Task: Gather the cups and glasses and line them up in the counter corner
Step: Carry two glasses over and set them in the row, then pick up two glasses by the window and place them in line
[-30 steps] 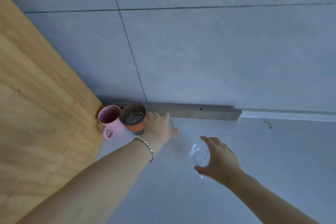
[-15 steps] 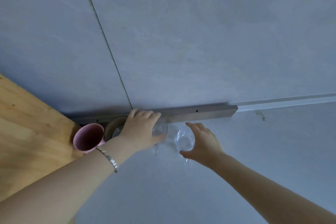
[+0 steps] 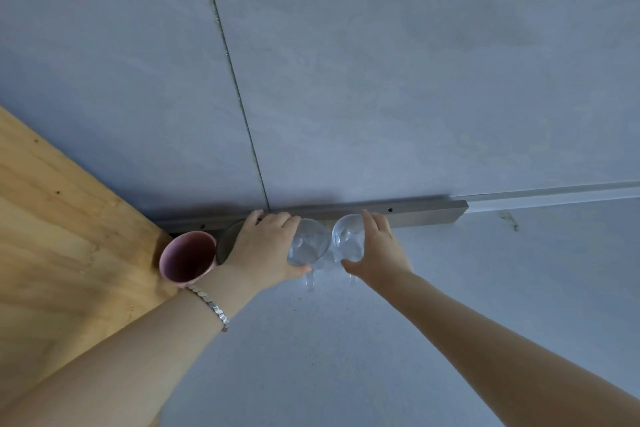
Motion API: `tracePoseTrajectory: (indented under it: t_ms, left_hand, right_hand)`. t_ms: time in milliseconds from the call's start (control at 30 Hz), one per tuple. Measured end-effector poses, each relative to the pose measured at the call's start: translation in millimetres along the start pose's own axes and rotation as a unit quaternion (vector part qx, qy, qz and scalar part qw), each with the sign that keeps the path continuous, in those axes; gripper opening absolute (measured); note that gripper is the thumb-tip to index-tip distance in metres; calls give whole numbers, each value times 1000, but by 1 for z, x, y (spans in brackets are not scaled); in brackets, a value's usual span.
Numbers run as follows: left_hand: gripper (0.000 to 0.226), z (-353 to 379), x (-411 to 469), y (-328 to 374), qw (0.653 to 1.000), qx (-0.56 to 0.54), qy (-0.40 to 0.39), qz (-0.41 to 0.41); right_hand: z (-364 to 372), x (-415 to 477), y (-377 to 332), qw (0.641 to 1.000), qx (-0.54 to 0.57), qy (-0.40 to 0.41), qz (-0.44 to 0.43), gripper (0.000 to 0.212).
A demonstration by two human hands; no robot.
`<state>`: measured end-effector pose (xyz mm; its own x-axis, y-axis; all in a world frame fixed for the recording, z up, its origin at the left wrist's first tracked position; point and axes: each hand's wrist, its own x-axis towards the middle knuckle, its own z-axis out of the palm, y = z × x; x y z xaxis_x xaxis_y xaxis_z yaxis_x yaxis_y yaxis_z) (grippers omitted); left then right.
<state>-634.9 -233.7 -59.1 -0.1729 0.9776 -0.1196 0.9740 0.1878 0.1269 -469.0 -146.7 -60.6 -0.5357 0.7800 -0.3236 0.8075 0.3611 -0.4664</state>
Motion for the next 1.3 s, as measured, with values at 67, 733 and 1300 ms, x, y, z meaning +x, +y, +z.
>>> tracePoseTrajectory:
  t_ms: [67, 733, 1300]
  left_hand:
    - [81, 0, -1, 4, 1000, 21, -4, -10]
    - [18, -35, -15, 245, 970, -103, -221, 24]
    - [7, 15, 0, 791, 964, -42, -180, 190]
  right_hand:
    - [-1, 0, -2, 1000, -6, -20, -13, 94]
    - [-126, -177, 199, 966, -103, -143, 190, 45]
    - [-310, -499, 654, 918, -64, 51, 389, 34]
